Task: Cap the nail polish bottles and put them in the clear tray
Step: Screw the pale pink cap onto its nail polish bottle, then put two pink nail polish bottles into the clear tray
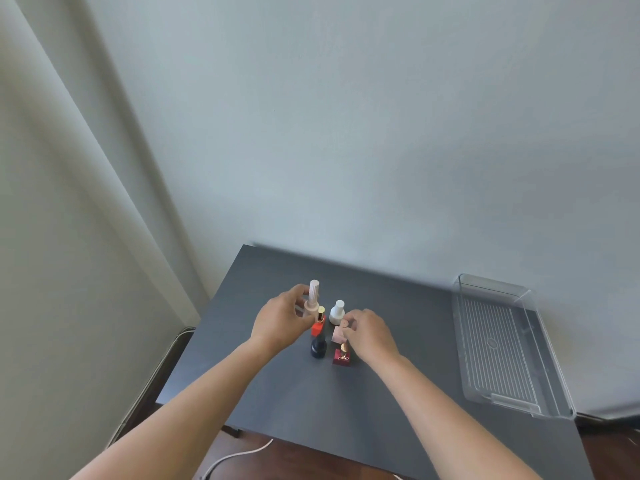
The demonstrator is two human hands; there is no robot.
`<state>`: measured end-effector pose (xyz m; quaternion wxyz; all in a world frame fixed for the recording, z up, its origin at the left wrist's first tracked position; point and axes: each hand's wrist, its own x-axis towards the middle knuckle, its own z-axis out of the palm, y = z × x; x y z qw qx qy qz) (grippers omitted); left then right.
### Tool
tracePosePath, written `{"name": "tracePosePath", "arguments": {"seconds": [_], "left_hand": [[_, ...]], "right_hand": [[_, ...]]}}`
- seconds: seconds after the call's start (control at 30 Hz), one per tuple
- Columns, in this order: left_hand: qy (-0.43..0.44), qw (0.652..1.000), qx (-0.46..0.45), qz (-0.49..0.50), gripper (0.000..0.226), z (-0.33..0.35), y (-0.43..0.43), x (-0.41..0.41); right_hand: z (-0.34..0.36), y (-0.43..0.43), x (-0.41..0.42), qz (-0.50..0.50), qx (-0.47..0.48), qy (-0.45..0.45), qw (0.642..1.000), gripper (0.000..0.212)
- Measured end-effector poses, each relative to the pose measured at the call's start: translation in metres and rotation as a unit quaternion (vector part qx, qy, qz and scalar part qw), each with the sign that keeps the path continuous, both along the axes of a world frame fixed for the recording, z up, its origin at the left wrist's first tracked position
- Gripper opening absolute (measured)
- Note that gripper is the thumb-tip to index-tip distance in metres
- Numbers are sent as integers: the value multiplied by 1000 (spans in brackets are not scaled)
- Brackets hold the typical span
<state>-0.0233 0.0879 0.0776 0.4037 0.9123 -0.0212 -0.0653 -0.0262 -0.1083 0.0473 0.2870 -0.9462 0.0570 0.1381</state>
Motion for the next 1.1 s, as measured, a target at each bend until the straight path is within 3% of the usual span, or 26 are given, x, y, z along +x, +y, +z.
{"name": "tracePosePath", "arguments": {"seconds": [0.27,0.57,0.8,1.1], "left_hand": [[32,997,-67,3,11,0,0,1],[27,998,-45,-19,17,10,-3,5],[38,992,-89,-83,12,27,-33,13],[60,977,-105,-174,13,36,-110,19]], "right_hand": [[-6,1,-3,-16,-1,-26,1000,18],[9,-15,-15,-96,84,-57,990,18],[35,-46,-29,-190,167,-123,959,16],[58,-115,-54,-285,161,-202,923,17]]}}
